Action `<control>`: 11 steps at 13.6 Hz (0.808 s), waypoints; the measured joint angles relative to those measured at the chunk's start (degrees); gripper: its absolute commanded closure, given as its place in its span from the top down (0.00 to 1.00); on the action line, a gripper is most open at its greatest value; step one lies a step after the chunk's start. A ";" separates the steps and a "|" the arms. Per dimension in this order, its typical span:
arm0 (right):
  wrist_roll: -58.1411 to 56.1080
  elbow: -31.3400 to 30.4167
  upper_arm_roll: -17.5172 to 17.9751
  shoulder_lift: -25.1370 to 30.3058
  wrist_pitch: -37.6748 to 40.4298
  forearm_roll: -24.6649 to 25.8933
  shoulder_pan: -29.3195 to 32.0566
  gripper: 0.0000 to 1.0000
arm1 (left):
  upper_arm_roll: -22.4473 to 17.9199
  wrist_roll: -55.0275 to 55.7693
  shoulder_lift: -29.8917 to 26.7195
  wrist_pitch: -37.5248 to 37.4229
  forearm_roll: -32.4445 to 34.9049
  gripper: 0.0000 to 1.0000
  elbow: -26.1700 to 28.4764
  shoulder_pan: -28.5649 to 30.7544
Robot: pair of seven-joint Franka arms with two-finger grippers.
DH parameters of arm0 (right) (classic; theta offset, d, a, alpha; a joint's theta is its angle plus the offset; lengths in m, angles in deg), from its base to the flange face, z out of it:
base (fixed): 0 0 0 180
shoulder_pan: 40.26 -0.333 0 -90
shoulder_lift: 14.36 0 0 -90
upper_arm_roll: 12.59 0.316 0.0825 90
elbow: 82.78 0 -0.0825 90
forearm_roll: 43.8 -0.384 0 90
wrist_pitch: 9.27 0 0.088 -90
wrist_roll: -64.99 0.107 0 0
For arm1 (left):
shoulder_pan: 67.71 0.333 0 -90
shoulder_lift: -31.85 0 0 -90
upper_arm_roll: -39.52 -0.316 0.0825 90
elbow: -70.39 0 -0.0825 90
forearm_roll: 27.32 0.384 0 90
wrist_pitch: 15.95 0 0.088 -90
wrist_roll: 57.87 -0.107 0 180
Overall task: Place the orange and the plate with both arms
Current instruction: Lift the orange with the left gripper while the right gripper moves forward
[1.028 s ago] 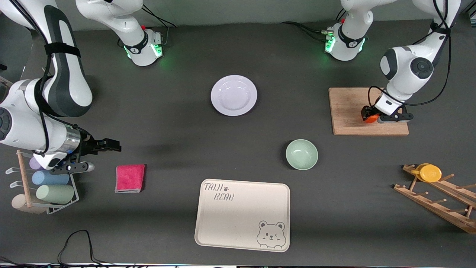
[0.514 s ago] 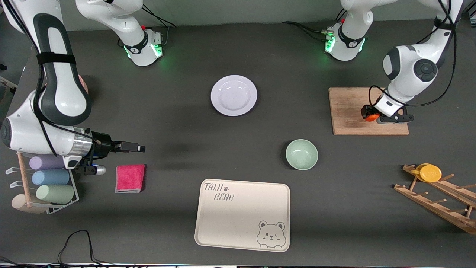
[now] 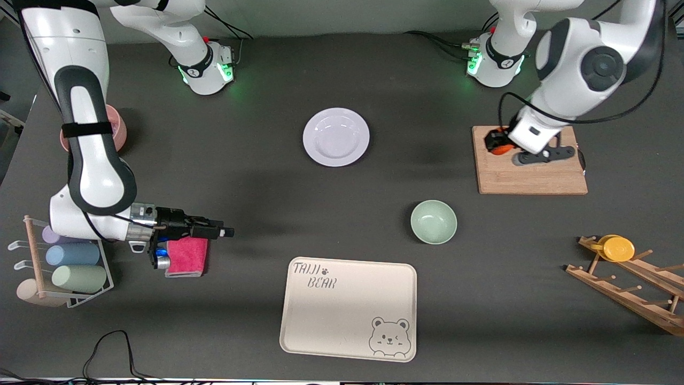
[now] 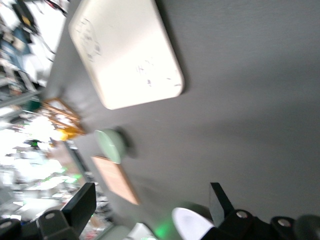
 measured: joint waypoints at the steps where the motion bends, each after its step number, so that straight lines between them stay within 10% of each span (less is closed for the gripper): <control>1: -0.04 0.46 0.00 -1.06 0.08 -2.91 0.01 1.00 | 0.03 3.21 0.06 0.10 -0.42 0.00 -0.28 -2.20; 7: -3.90 0.63 -0.07 -2.98 11.89 -23.24 1.83 1.00 | 0.45 14.88 0.15 0.68 -2.86 0.00 -0.53 -5.90; 11: -14.70 -4.28 -0.11 -3.75 19.39 -25.63 3.41 1.00 | 5.96 23.25 0.20 4.99 -3.09 0.00 -0.57 -7.36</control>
